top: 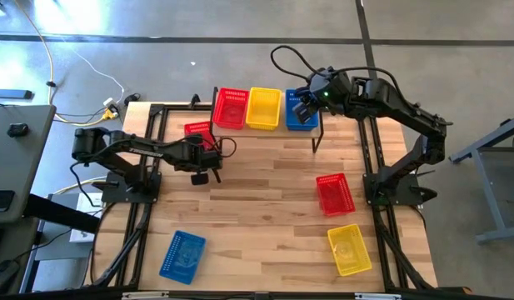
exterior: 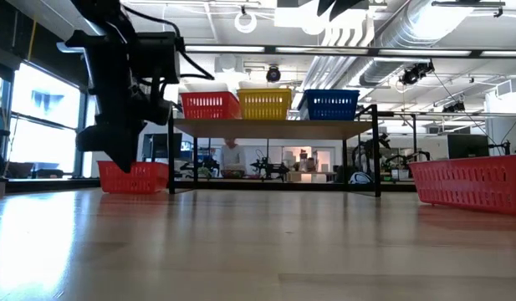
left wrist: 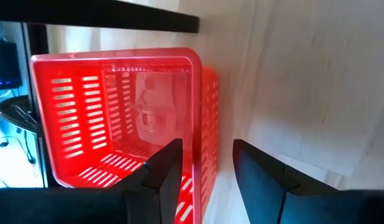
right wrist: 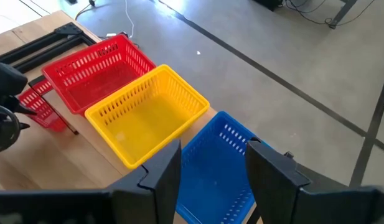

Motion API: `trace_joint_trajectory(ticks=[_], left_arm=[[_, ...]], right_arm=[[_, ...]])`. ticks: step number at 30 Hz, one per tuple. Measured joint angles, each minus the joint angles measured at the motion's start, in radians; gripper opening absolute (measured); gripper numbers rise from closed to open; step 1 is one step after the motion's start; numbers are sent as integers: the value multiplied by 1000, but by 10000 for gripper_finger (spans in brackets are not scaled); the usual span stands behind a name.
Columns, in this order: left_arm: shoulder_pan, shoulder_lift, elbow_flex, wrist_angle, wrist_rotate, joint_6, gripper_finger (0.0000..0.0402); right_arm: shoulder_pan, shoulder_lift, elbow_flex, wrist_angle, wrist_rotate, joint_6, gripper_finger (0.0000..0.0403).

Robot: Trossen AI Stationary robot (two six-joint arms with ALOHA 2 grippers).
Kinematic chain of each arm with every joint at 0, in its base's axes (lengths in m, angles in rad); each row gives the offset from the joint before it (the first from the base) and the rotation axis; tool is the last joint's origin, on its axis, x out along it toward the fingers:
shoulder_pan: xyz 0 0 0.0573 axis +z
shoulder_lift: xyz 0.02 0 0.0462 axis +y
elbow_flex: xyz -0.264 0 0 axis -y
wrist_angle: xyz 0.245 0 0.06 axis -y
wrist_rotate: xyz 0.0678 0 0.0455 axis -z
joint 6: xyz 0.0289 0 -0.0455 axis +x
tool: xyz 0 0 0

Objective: Stack baskets on shelf by color
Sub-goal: Stack the top red bin on the red bin on the shelf

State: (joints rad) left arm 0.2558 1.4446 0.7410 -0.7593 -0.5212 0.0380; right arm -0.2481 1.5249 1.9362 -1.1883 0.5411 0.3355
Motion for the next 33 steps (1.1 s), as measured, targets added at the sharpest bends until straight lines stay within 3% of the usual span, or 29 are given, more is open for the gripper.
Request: trace_joint_trajectory(ticks=[6,16,24,33], left_arm=[[0,47,0,1,8,-1,113],[0,74,0,3,46,-2,7],[0,66,1,-107,46,-86,3],[0,-41,39,-226,-21,-257,2]], right_arm=[[0,0,0,-1,0,7,161],[0,0,0,-2,0,30,161],[0,0,0,-2,-21,31,161],[0,0,0,-2,-45,68,161]])
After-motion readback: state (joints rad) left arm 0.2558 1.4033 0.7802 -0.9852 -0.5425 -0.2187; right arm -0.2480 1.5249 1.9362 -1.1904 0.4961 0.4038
